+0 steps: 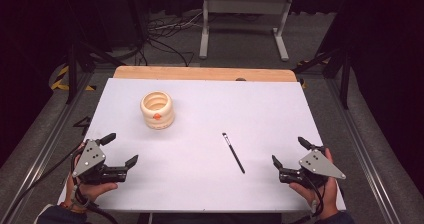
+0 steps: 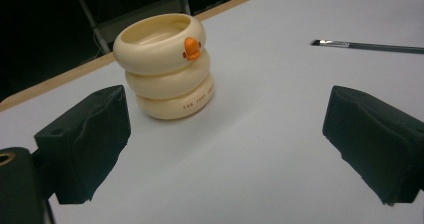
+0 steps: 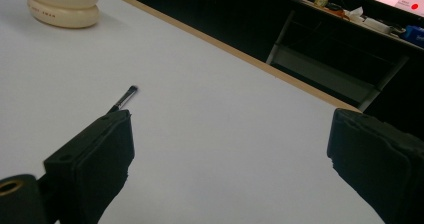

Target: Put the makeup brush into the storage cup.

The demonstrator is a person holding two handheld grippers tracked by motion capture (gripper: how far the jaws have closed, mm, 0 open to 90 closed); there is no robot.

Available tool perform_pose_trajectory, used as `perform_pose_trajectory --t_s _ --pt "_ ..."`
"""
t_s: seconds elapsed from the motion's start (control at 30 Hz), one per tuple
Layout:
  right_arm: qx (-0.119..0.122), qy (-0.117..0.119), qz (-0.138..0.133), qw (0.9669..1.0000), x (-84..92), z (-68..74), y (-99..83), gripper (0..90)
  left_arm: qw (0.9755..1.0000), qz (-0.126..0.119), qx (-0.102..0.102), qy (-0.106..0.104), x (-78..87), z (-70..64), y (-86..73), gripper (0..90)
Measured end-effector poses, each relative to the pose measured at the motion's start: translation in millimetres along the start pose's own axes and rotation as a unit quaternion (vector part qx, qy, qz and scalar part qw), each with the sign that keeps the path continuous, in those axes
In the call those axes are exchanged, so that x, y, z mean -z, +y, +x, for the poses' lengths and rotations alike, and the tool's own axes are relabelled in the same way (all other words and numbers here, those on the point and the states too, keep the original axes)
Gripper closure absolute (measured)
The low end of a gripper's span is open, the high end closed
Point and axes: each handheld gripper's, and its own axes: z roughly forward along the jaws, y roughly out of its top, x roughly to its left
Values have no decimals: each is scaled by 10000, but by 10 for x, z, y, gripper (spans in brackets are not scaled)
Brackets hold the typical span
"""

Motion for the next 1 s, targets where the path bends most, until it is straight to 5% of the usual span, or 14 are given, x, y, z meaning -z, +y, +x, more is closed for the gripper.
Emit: perform_pose_trajectory --t_s 0.2,0.37,0.6,0.63,0.77,0.87,0.93,1.0 --pt "-31 3 115 9999 -33 -1 6 68 9999 132 -1 -86 -46 -23 -36 62" --pt "-103 243 356 9990 -65 -21 68 140 9998 165 4 -132 -56 -24 -41 62" --pt "-589 730 897 9915 -178 -95 268 217 9997 208 82 -70 -63 -20 -57 70" --pt "-591 894 1129 9878 -237 -82 357 230 9997 212 113 -90 -66 -19 -59 70" --pt "-491 1066 1393 9833 -343 -35 445 245 9994 285 146 -135 -93 -6 -74 71" --pt "-461 1358 1803 9731 -577 52 546 256 9992 345 134 -155 -117 -8 -83 71" --pt "-462 1412 1899 9705 -638 75 570 259 9992 356 116 -153 -119 -8 -84 71" --pt "-479 1555 2207 9617 -818 160 658 263 9991 363 140 -156 -125 -1 -88 70"
